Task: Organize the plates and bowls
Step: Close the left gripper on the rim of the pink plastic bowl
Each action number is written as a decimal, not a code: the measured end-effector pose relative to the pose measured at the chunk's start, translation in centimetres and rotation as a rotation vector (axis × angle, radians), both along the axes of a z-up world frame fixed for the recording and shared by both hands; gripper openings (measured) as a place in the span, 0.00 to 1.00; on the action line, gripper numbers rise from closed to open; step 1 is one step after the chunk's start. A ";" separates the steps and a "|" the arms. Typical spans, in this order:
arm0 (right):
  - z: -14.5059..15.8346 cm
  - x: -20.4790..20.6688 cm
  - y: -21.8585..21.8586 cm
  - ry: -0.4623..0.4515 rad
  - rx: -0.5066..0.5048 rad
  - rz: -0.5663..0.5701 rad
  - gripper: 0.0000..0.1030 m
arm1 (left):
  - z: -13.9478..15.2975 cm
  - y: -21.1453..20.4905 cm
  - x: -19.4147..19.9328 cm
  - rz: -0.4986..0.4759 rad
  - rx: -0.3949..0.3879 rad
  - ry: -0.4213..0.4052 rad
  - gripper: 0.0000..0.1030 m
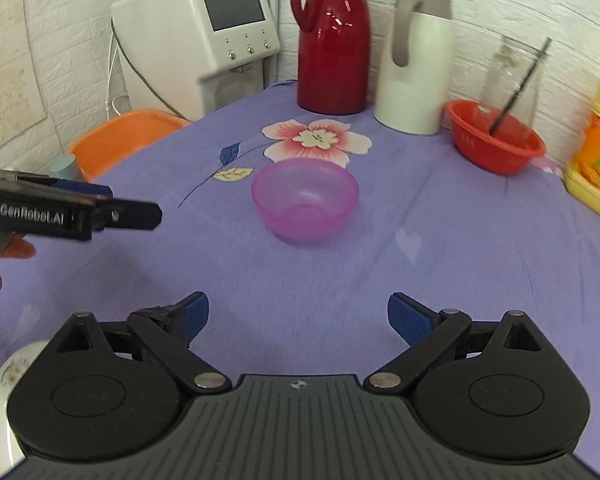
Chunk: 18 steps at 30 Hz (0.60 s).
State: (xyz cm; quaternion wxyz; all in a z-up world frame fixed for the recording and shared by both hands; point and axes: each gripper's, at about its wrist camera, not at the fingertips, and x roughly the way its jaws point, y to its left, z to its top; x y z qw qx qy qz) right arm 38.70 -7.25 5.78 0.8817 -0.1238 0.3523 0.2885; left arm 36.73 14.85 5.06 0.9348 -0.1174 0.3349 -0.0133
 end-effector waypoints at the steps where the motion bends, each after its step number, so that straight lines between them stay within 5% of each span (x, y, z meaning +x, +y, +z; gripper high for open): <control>1: 0.2 0.8 0.6 -0.002 -0.005 0.006 1.00 | 0.0 0.1 0.7 -0.001 0.001 0.003 0.71; 5: 0.5 4.3 2.5 -0.017 -0.029 0.000 1.00 | 0.0 0.2 4.1 0.008 -0.011 0.004 0.71; 10: -0.4 7.9 2.6 -0.002 -0.015 -0.060 1.00 | -1.3 0.9 8.9 0.032 -0.114 0.050 0.71; 18: -2.9 11.8 2.9 0.057 -0.039 -0.092 1.00 | -3.8 0.1 13.2 0.030 -0.108 0.115 0.70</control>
